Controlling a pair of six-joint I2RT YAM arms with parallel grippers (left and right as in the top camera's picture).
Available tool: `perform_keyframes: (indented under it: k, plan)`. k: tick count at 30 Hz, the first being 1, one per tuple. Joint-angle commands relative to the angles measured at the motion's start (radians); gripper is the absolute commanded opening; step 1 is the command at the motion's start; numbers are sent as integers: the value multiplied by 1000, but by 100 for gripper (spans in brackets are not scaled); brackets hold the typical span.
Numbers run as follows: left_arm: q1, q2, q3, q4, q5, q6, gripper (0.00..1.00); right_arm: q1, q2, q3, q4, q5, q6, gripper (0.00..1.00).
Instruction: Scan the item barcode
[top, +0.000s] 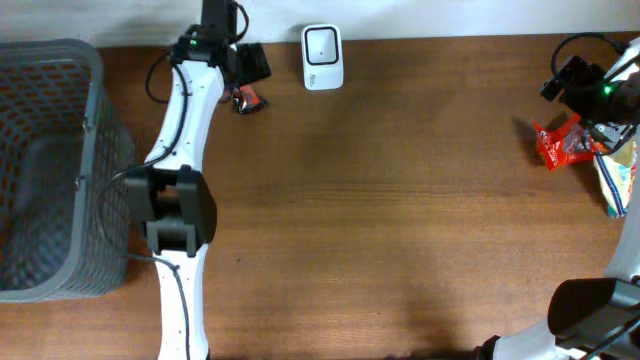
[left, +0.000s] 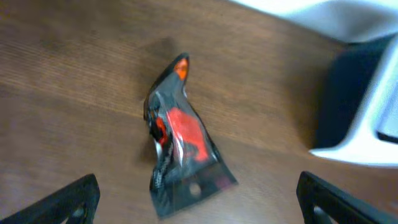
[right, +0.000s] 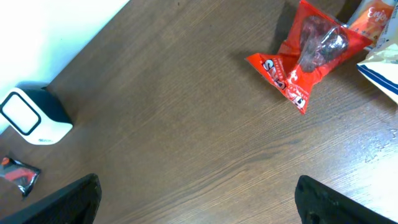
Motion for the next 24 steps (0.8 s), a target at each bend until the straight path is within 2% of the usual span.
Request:
perform_keyframes:
  k: [1,4,9,13,19,24]
  plan:
    - [-11,99,0,57,-37,-27,93,5,5,-5,0,-5,9,98]
    - [-13,148,0,92,-38,-27,62,5,5,-5,0,-5,9,98]
    - [-20,205,0,119,-39,-27,41,5,5,-5,0,-5,9,99]
    - [-20,208,0,114,-39,-26,19,5,5,-5,0,-5,9,98]
    - [-20,206,2,-44,-35,-27,0,5,5,-5,-1,-5,9,98]
    - [-20,183,20,-301,37,-26,0,5,5,-5,0,-5,9,98]
